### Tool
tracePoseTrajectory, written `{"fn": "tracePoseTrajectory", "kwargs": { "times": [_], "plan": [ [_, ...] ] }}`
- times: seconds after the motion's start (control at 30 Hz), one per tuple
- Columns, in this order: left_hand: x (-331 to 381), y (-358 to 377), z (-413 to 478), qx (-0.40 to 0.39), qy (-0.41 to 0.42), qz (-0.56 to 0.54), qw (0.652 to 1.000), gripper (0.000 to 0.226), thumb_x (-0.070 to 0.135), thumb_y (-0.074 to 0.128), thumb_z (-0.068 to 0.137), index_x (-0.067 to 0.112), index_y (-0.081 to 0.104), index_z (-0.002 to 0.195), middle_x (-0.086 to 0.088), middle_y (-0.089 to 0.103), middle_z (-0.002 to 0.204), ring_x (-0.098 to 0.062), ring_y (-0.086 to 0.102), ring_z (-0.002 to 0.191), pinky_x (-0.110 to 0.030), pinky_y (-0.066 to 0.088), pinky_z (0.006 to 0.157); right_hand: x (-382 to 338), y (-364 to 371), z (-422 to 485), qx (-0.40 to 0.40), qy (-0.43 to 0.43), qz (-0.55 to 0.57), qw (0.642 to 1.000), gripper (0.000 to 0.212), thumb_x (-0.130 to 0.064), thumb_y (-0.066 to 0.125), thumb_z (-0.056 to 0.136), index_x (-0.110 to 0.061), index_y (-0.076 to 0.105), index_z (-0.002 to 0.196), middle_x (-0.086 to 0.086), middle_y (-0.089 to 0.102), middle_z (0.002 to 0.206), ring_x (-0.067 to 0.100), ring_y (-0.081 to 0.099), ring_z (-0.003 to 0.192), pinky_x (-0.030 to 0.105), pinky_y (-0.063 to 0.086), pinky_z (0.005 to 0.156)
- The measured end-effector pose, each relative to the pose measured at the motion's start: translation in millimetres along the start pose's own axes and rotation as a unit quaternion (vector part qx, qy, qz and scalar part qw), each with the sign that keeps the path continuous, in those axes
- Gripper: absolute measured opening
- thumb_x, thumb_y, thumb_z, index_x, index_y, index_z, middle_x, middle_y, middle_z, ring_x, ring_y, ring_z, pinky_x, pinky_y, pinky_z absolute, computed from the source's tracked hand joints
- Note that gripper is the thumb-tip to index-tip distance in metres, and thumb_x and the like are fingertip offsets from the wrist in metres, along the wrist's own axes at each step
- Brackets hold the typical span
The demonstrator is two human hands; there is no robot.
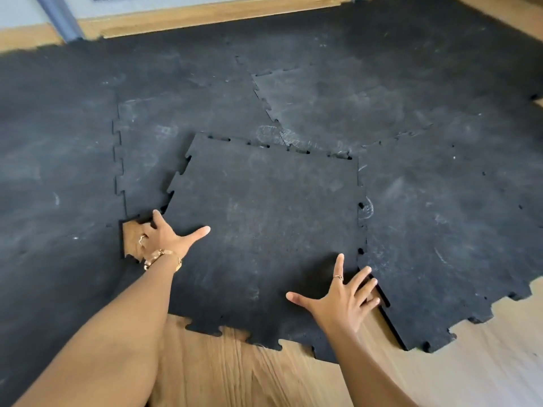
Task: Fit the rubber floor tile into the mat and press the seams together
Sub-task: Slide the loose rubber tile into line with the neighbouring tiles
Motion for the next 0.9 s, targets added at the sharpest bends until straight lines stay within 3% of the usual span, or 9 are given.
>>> {"fn": "tracePoseTrajectory", "kwargs": {
  "times": [0.13, 0.27, 0.37, 0.47, 0.57, 0.7, 0.9],
  "plan": [
    [6.3, -18.1, 7.5, -0.031, -0.026, 0.069, 0.997, 0.146, 0.071, 0.083, 0.040, 0.026, 0.002, 0.153, -0.020, 0.025, 0.147, -0.044, 0.031, 0.133, -0.061, 0.039, 0.097, -4.1, 1.8, 3.2, -0.008, 0.004, 0.008, 1.000, 0.146, -0.093, 0.057, 0.042, -0.032, -0.021, 0.149, 0.023, -0.012, 0.158, 0.047, -0.013, 0.143, 0.065, 0.000, 0.112],
    [22.2, -40.5, -2.2, -0.033, -0.005, 0.158, 0.987, 0.142, 0.070, 0.082, 0.045, 0.038, -0.007, 0.151, -0.023, 0.034, 0.132, -0.045, 0.039, 0.123, -0.055, 0.044, 0.096, -9.3, 0.1, 3.2, -0.016, 0.009, 0.013, 1.000, 0.146, -0.085, 0.067, 0.048, -0.028, -0.023, 0.149, 0.027, -0.016, 0.155, 0.048, -0.018, 0.141, 0.063, -0.004, 0.111],
    [21.4, -49.8, -22.9, -0.040, -0.001, 0.155, 0.987, 0.131, 0.065, 0.082, 0.054, 0.040, -0.001, 0.152, -0.021, 0.030, 0.132, -0.046, 0.037, 0.124, -0.054, 0.046, 0.093, -9.2, -1.5, 1.0, -0.031, 0.010, 0.026, 0.999, 0.148, -0.077, 0.074, 0.050, -0.026, -0.024, 0.148, 0.029, -0.020, 0.154, 0.048, -0.022, 0.140, 0.063, -0.007, 0.111],
    [1.3, -59.2, -50.2, -0.067, -0.005, 0.160, 0.985, 0.122, 0.060, 0.082, 0.059, 0.036, 0.007, 0.152, -0.021, 0.029, 0.139, -0.047, 0.037, 0.127, -0.053, 0.045, 0.092, -8.7, -3.3, -2.3, -0.059, 0.020, 0.049, 0.997, 0.147, -0.058, 0.084, 0.054, -0.027, -0.025, 0.148, 0.029, -0.023, 0.153, 0.047, -0.028, 0.138, 0.062, -0.012, 0.109],
    [-36.5, -51.1, -77.9, -0.091, -0.013, 0.164, 0.982, 0.122, 0.065, 0.079, 0.060, 0.036, 0.004, 0.153, -0.022, 0.035, 0.137, -0.046, 0.044, 0.122, -0.053, 0.047, 0.089, -10.1, -12.8, -2.6, -0.058, 0.055, 0.109, 0.991, 0.135, -0.042, 0.085, 0.057, -0.029, -0.010, 0.152, 0.028, -0.017, 0.155, 0.040, -0.029, 0.140, 0.058, -0.014, 0.111],
    [-83.8, -32.4, -111.0, -0.108, -0.063, 0.136, 0.983, 0.124, 0.066, 0.075, 0.064, 0.036, -0.005, 0.153, -0.021, 0.034, 0.137, -0.045, 0.045, 0.122, -0.052, 0.045, 0.090, -12.9, -18.8, -0.6, -0.049, 0.089, 0.195, 0.975, 0.115, -0.044, 0.082, 0.063, -0.028, 0.012, 0.153, 0.026, -0.009, 0.157, 0.033, -0.023, 0.144, 0.055, -0.011, 0.114],
    [-101.1, -27.0, -131.9, -0.099, -0.094, 0.109, 0.985, 0.123, 0.066, 0.072, 0.067, 0.034, -0.009, 0.153, -0.019, 0.031, 0.135, -0.044, 0.043, 0.121, -0.051, 0.046, 0.090, -12.5, -16.3, 1.3, -0.021, 0.089, 0.168, 0.982, 0.113, -0.046, 0.085, 0.060, -0.027, 0.018, 0.150, 0.027, -0.001, 0.157, 0.034, -0.016, 0.146, 0.056, -0.004, 0.114]
  ]
}}
Point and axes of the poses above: each hand's wrist, its own z-axis towards the middle knuckle, its own y-axis out of the palm, x = y × z, the point moved 9 cm from there along z, towards the middle knuckle
